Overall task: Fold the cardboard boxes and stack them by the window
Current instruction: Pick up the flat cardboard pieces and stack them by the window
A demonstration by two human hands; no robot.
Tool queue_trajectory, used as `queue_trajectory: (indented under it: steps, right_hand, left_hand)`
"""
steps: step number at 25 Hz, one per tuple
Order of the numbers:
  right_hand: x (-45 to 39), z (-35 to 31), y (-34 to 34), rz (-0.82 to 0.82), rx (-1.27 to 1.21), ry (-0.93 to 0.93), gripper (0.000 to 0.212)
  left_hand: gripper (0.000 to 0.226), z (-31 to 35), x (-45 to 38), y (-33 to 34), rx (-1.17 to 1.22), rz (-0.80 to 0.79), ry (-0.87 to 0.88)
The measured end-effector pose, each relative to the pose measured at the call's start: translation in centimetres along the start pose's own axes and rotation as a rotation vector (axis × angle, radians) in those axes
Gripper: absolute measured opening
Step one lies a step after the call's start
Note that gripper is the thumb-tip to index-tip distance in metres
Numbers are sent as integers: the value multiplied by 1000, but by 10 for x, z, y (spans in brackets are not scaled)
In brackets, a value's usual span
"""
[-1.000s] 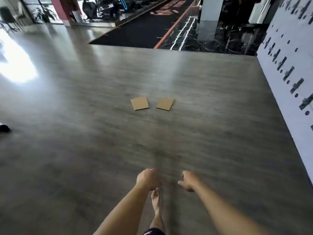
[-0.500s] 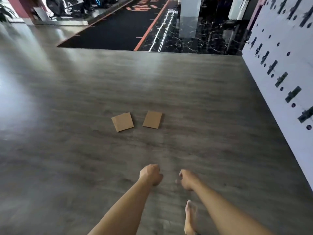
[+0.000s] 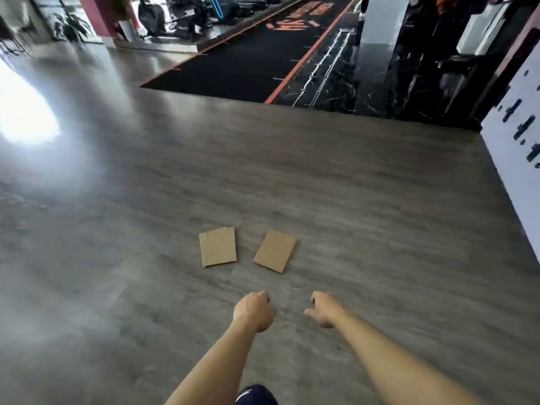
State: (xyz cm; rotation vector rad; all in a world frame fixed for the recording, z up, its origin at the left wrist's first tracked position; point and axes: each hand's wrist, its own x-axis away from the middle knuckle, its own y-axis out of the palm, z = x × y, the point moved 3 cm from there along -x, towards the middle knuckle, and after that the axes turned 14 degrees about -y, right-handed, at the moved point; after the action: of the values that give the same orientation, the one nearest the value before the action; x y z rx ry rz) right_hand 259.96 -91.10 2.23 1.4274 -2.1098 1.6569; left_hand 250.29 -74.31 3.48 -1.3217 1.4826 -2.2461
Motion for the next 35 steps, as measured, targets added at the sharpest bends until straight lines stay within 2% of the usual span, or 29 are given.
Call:
queue_trajectory:
  steps: [7,11,15,18,23,27,31,35]
  right_hand:
    - [-135,7,-81,-89,81,-64,42]
    - [-212,17,-155,-113,127,-36,47]
    - [-287,15,-244,-33,156,-53,45]
    - [-337,15,-279,-60,173,-85,43]
    - [-427,28,-320,-179,291,-187,43]
    - [-518,35,-369,-288,421,-341,46]
    - [-582,37,-411,-362,488,-447,43]
    - [-629,40,-418,-424,502,-482,41]
  left_hand:
    - [37,37,-130,-43,67,-74,-161]
    - [41,83,-225,-92,114,-98,-139]
    - [40,133,-300,-149,184,-92,-130]
    - [39,157,-342,-176,199,-97,-154]
    - [39,165,-406,-190,247,-114,-319]
    - [37,178,-446,-204,389,-52,-532]
    - [38,203,-460,-219,550,-31,-707]
    - [39,217,-474,-206,630,-28,-838]
